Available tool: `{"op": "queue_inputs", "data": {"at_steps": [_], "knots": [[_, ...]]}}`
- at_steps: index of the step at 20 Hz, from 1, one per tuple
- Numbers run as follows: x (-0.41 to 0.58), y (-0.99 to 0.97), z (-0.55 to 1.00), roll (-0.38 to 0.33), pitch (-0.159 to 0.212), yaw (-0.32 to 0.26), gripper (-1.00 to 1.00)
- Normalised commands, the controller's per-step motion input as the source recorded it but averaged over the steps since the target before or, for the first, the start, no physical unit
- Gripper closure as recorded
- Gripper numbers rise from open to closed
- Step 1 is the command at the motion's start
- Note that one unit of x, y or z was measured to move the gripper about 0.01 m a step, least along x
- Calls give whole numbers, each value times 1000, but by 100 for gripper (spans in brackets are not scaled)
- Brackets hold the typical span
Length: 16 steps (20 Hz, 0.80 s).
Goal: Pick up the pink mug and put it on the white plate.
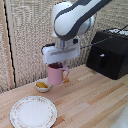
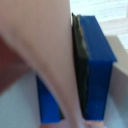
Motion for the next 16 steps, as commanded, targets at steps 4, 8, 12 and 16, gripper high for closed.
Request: {"op": "queue_inputs", "data": {"at_steps": [4,8,12,16], "knots": [[276,811,-346,-73,64,0,100],[292,689,-371,-62,32,2,100],[271,639,-428,-69,21,11,100],[258,578,-371,-36,24,20,100]]}}
